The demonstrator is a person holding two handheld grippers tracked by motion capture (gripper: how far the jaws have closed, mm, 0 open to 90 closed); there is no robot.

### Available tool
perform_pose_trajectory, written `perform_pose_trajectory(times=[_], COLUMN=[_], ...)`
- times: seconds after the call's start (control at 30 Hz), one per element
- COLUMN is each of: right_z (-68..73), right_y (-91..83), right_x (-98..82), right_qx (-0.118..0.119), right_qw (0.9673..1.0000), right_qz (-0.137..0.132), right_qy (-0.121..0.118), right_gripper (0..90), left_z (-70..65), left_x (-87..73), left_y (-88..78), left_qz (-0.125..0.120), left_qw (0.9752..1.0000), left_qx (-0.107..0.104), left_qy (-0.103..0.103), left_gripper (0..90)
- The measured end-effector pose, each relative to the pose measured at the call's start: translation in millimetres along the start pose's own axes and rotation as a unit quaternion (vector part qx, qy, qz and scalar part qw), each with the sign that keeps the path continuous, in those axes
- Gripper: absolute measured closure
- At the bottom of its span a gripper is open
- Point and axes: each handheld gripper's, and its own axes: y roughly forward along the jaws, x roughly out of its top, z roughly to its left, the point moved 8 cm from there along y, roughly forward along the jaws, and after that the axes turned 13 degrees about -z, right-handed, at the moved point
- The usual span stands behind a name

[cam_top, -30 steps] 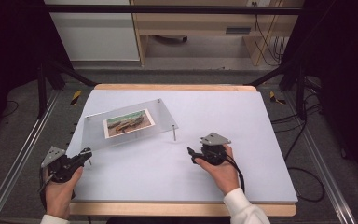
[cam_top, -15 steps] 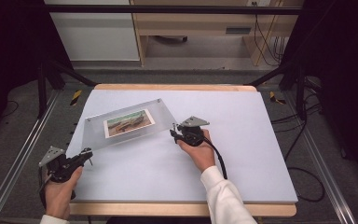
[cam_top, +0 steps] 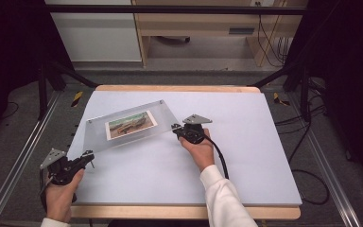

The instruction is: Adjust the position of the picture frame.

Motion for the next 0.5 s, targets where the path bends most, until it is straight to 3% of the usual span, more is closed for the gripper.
perform_pose_trajectory(times=[0.1, 0.43, 0.5], right_z=[0.2, 1.8, 2.9], right_y=[0.2, 0.1, 0.5], right_x=[0.8, -1.0, -1.2], right_qx=[-0.002, 0.003, 0.005], right_qw=[1.0, 1.0, 0.9999], right_qz=[-0.004, 0.008, 0.01], right_qy=[-0.007, 0.004, 0.006], right_gripper=[84.9, 85.1, 85.0], left_z=[0.2, 4.0, 5.0], left_x=[0.0, 0.4, 1.2], left_y=[0.1, 3.1, 3.5], left_qz=[0.0, -0.004, -0.007], left_qw=[1.0, 0.9999, 0.9999], left_qx=[0.001, 0.01, 0.011], left_qy=[0.003, -0.002, -0.004], left_gripper=[84.3, 78.2, 81.2])
